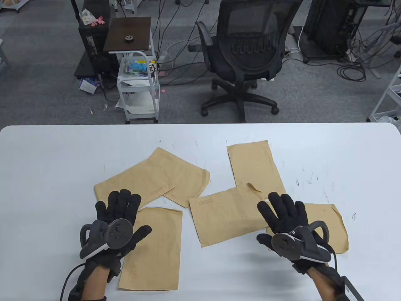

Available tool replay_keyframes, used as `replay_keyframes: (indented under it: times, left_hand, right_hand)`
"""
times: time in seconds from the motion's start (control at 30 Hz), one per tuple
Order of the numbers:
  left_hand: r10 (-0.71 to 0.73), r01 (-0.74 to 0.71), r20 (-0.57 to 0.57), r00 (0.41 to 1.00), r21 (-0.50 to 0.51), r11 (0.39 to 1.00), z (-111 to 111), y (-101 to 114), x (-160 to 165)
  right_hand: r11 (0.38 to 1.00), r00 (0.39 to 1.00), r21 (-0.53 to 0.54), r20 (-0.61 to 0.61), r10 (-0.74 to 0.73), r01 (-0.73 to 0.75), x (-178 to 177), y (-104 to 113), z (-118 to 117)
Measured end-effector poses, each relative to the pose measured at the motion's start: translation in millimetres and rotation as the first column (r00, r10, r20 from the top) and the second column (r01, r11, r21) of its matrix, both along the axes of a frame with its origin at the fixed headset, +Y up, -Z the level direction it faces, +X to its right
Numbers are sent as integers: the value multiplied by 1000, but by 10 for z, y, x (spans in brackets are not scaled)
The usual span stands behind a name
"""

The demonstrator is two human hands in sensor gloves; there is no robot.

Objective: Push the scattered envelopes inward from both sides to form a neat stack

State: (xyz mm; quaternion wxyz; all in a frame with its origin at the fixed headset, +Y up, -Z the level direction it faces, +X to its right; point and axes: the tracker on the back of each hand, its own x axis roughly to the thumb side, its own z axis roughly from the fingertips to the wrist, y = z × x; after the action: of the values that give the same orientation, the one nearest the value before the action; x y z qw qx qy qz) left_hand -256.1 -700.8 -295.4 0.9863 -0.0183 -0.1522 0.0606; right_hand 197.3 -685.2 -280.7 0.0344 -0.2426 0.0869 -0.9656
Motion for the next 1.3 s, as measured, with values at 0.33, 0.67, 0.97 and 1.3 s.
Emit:
replay_keyframes:
  times: [0.33,0.67,0.97,1.3]
  left_hand:
    - [-38,37,-18,999,-62,997,-49,-115,-19]
    - [-48,42,-34,998,-155,987,-97,-237,-52]
    - [-50,40,-38,998,-221,974,-131,-299,-71]
    - [-16,-43,-128,992,-446,894,-525,-213,-215]
  right_hand:
    - [999,999,-7,-12,-39,39,93,38,-29]
    - [995,997,-66,5,81,-81,38,-137,-71]
    - [990,993,-124,92,73,-61,213,-185,-198]
    - [965,976,-263,213,51,7,370,-24,-538]
